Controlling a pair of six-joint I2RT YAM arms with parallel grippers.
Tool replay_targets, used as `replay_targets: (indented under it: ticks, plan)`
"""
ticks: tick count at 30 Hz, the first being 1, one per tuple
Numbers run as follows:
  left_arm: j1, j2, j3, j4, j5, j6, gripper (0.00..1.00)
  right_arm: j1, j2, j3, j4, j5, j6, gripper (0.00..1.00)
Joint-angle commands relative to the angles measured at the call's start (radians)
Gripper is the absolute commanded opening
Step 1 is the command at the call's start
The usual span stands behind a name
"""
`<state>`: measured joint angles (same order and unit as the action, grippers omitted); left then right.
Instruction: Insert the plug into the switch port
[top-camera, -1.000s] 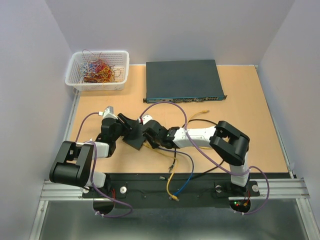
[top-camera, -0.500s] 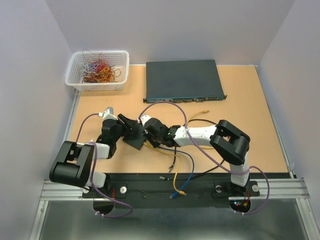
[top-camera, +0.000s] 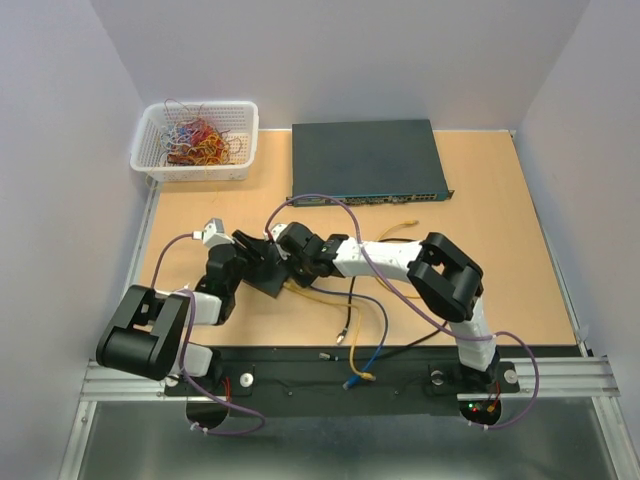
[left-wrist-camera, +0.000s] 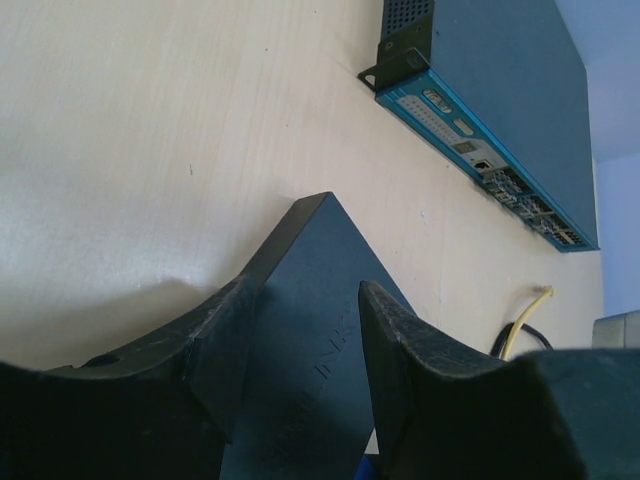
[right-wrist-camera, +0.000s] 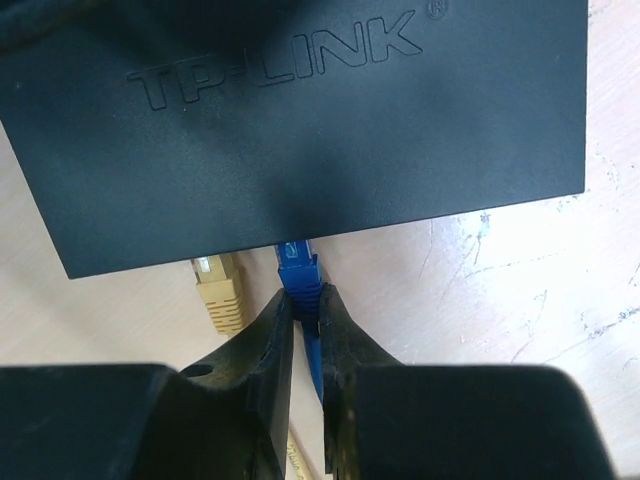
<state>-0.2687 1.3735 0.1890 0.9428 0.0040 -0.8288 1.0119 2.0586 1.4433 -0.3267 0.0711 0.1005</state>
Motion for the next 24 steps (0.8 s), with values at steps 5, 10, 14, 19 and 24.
replay_targets:
  ticks: [5,10,14,19,24]
  plan:
    - [-0.104,-0.01,-0.036,-0.225,0.306,-0.063,0.56,-0.016,0.026,0.036,0.407,-0.057,0.021,0.0]
    - [-0.104,-0.002,0.024,-0.256,0.31,-0.033,0.56,-0.015,-0.009,-0.026,0.41,-0.065,0.042,0.01]
    - [-0.099,-0.001,0.055,-0.274,0.307,-0.02,0.56,-0.015,-0.035,-0.063,0.411,-0.048,0.053,0.3]
    - [-0.044,-0.024,0.093,-0.325,0.315,0.022,0.56,-0.015,-0.092,-0.135,0.411,-0.019,0.076,0.63]
    - [0.006,-0.054,0.158,-0.392,0.32,0.089,0.56,-0.015,-0.172,-0.214,0.411,0.032,0.09,0.71]
